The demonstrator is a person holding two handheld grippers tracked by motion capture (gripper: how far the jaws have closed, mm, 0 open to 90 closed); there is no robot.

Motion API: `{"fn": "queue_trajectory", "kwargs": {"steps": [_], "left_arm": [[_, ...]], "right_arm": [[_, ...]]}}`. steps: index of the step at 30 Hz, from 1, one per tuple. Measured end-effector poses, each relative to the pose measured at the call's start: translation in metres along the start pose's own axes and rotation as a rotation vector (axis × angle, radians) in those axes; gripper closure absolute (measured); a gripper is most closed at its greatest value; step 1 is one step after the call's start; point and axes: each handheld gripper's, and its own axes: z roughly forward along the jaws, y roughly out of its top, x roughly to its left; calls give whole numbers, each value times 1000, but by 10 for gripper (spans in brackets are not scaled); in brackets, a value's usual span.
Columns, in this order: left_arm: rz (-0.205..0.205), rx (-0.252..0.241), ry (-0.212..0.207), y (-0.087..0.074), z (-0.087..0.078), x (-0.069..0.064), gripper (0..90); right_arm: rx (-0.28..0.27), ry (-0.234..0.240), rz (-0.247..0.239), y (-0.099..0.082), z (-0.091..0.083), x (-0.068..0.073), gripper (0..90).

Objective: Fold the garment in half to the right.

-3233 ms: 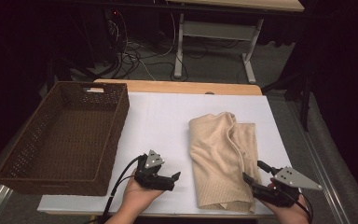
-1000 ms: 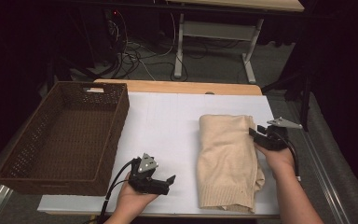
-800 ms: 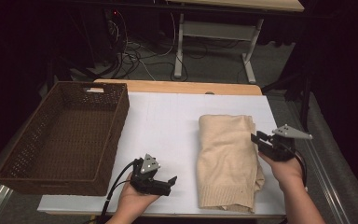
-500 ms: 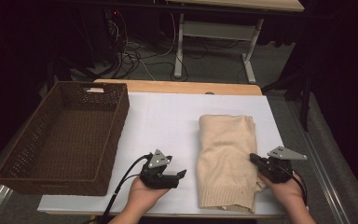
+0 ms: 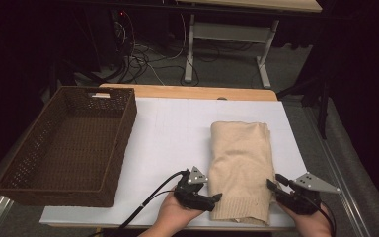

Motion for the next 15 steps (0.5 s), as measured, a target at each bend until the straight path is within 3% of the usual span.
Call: {"fn": "queue_trajectory", "kwargs": {"steps": [2,6,9,11,15], "left_arm": [[8,13,-9,-1,-3,-2,150],[3,12,-19,-2,-6,-4,151],[23,-79,-20,-4,-18,-8,153],[8,-90,-29,-2,-20,-8,153],[-33,-10,-43,-3,-5,-6,131]], "right_arm": [[28,12,18,-12,-1,-1,662],[23,25,45,-19,-7,-3,671],[21,23,46,-18,-9,-2,666],[11,19,51,-17,-12,-2,585],[-47,25,71,-12,-14,5,297]]}}
